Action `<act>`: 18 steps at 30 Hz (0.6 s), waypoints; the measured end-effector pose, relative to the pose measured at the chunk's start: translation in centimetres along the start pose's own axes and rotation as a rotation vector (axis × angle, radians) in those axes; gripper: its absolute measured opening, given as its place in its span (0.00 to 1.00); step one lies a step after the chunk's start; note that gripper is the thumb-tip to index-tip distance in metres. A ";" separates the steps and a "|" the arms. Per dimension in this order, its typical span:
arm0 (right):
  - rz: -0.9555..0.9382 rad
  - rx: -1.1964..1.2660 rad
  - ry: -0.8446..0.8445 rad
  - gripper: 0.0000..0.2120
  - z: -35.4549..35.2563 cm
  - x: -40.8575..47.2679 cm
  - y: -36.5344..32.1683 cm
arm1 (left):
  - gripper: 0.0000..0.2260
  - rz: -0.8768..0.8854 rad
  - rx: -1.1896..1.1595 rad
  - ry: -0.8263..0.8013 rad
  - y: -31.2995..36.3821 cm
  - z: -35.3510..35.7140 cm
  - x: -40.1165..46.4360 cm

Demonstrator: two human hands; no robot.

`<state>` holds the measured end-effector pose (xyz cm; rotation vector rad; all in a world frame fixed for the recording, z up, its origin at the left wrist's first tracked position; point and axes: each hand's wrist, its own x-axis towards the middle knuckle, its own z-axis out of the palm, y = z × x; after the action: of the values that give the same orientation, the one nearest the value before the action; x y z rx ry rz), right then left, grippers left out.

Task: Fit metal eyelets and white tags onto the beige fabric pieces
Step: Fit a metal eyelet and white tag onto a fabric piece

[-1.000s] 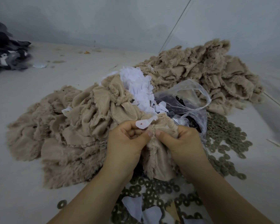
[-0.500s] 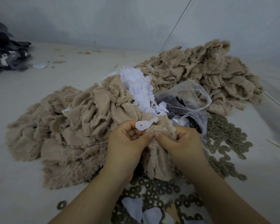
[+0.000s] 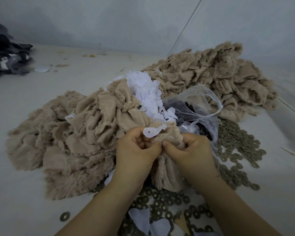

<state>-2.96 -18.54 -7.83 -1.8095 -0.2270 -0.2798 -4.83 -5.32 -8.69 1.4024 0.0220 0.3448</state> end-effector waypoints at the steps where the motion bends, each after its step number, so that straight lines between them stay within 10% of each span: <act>1: 0.009 0.003 0.010 0.12 0.0 0.0 0.0 | 0.09 -0.012 -0.010 -0.004 0.0 0.0 0.0; 18: -0.037 -0.126 0.077 0.20 0.1 0.0 0.2 | 0.08 -0.045 -0.055 -0.029 0.1 -0.3 0.1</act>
<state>-2.90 -18.45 -8.03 -1.9165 -0.1917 -0.3970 -4.87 -5.02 -8.61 1.3506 0.0196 0.2856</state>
